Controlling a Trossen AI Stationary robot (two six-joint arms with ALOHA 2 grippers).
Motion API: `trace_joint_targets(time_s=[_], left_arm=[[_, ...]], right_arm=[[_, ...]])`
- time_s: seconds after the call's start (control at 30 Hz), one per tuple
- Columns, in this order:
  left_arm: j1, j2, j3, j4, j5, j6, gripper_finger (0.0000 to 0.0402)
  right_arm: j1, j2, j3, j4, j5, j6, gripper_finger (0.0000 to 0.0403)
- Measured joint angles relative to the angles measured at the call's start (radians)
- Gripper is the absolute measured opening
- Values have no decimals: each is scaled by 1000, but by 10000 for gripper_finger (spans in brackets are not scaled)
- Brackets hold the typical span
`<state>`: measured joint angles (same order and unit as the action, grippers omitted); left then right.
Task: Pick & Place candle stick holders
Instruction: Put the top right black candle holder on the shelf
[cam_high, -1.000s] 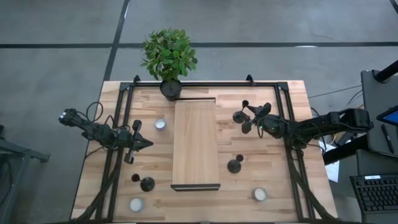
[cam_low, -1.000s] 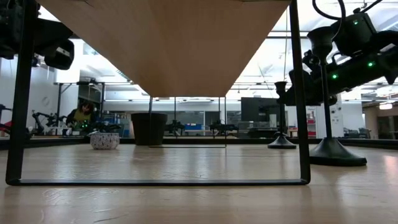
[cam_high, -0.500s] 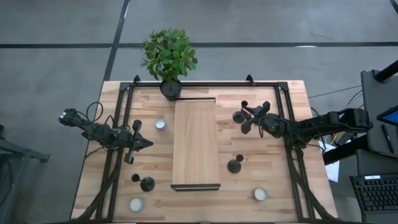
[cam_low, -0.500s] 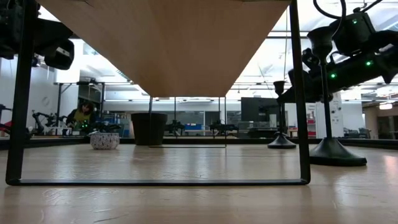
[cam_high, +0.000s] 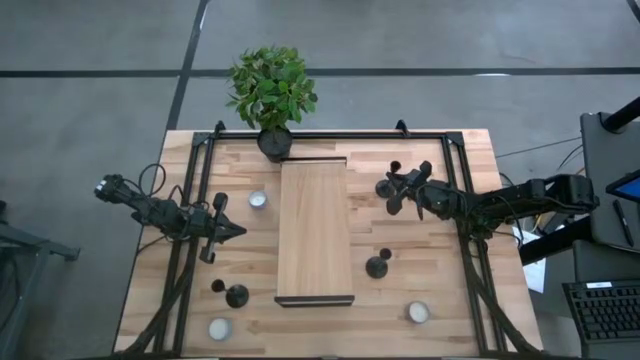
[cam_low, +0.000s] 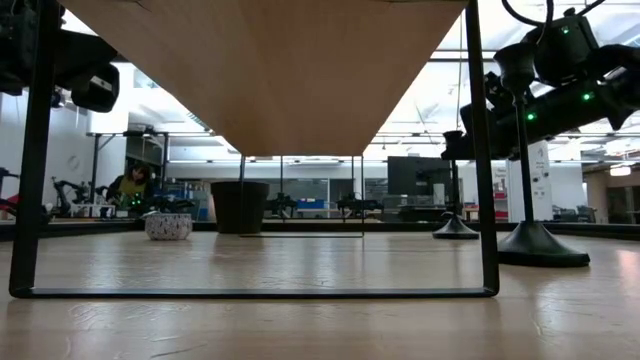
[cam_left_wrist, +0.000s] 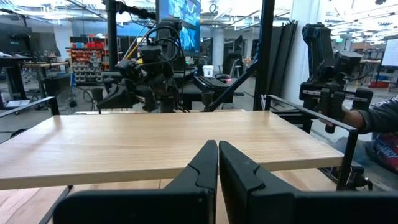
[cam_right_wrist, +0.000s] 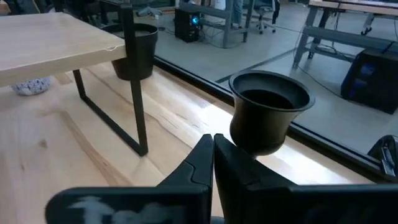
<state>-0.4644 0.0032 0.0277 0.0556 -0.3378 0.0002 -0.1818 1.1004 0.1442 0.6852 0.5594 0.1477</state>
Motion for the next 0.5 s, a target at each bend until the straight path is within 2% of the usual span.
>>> trace_joint_targets(time_s=[0.17, 0.3, 0.5], left_arm=[[0, 0, 0, 0, 0, 0, 14], [0, 0, 0, -1, 0, 0, 14], [0, 0, 0, -4, 0, 0, 14]], right_arm=[[1, -1, -1, -80, -119, 34, 8], [0, -4, -3, -216, -112, 85, 8], [-3, -5, -3, -245, -24, 114, 16]])
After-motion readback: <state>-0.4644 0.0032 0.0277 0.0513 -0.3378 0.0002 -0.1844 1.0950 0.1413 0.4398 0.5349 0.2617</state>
